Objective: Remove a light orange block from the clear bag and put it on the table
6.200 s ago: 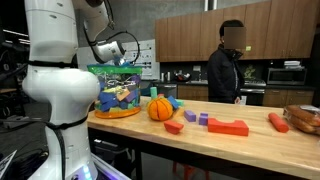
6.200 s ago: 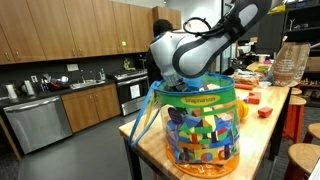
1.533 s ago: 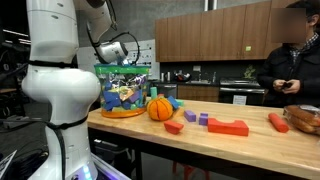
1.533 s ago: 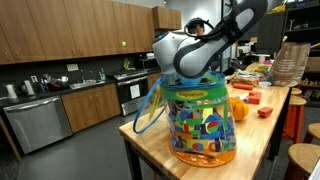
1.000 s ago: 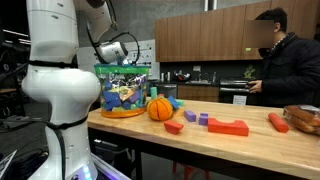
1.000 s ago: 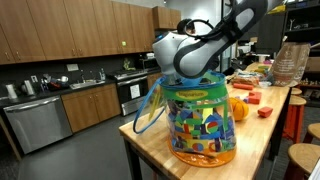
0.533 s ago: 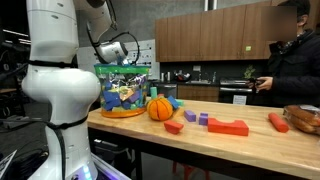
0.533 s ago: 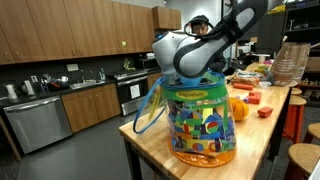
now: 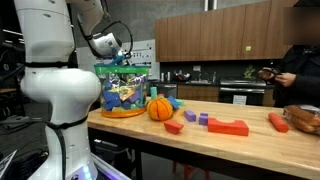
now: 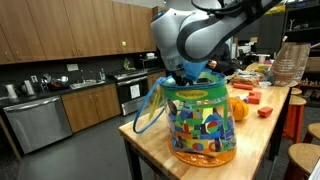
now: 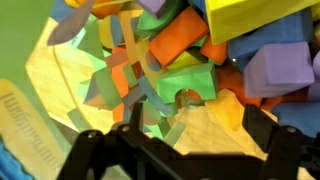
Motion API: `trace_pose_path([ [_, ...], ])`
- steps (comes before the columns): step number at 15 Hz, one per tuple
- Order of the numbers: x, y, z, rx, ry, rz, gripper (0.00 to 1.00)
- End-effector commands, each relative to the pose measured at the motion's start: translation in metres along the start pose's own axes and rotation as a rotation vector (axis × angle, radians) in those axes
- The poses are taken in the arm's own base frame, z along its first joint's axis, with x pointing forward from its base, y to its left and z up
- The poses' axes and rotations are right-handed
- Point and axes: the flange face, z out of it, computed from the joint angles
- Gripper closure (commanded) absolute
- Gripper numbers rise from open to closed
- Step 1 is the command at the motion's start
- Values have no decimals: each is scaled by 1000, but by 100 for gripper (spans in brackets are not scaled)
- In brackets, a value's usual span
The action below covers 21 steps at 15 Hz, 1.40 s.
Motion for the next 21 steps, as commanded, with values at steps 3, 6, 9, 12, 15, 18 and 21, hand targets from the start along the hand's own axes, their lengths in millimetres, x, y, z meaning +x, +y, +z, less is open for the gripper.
trace_pose_path([
  [3,-26,-2,-40,26,44,73,0],
  [6,-27,-17,-41,170,76,147,0],
  [9,-29,-34,-39,281,111,168,0],
  [12,-33,-42,-39,344,136,188,0],
  [15,-39,-44,-40,367,154,211,0],
  [18,-49,-46,-46,348,181,217,0],
  [21,-59,-48,-53,332,201,215,0],
])
